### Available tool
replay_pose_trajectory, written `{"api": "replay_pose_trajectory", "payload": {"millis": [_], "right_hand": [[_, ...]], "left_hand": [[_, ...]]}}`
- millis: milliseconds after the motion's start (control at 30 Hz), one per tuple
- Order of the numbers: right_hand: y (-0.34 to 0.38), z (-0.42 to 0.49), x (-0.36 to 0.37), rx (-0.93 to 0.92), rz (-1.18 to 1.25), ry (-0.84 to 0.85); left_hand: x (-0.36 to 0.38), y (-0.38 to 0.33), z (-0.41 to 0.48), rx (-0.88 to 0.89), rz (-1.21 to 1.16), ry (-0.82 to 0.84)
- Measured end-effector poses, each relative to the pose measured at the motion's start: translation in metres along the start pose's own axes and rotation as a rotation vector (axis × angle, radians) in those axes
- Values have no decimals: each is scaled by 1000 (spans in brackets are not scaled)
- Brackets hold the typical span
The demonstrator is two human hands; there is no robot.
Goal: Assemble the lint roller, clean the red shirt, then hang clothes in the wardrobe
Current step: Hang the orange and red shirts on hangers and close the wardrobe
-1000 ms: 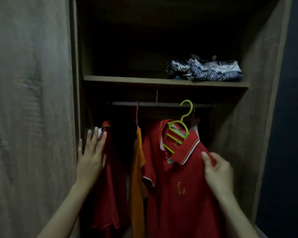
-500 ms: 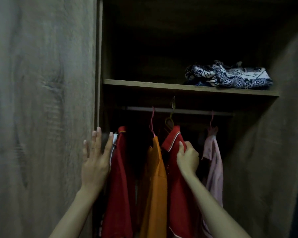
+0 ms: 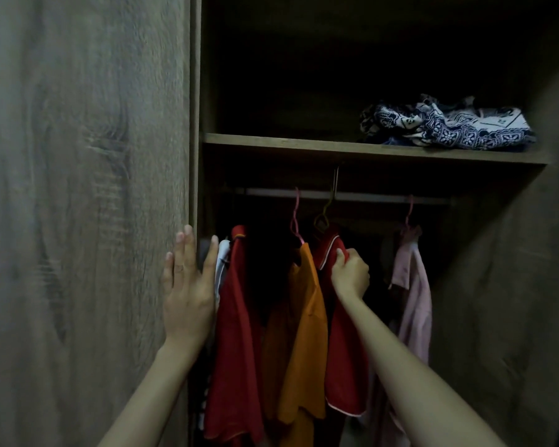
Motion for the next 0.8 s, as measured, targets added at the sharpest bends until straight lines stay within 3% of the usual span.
{"api": "replay_pose_trajectory", "payload": {"millis": [300,467,633,800], "right_hand": [[-22,-8,-5,-78,40,35],[-36,-31,-12,-310,193,144],[-44,-41,-17,-419,105,293],[-41,-52,-30,-411,43,240]], "left_hand": [[2,0,-2,-5,-2,24],[0,2,-5,13,16,13],[-2,1,-7,-1,-1,20],[0,4,-7,9,0,54]]}}
Point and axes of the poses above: each hand's wrist, its own z-axis towards the middle knuckle, its own x-axis out of the palm, y = z × x, the point moved 3 cm from there along z, towards the middle knuckle, and after that the axes turned 14 degrees about -x, right-handed, at the moved point
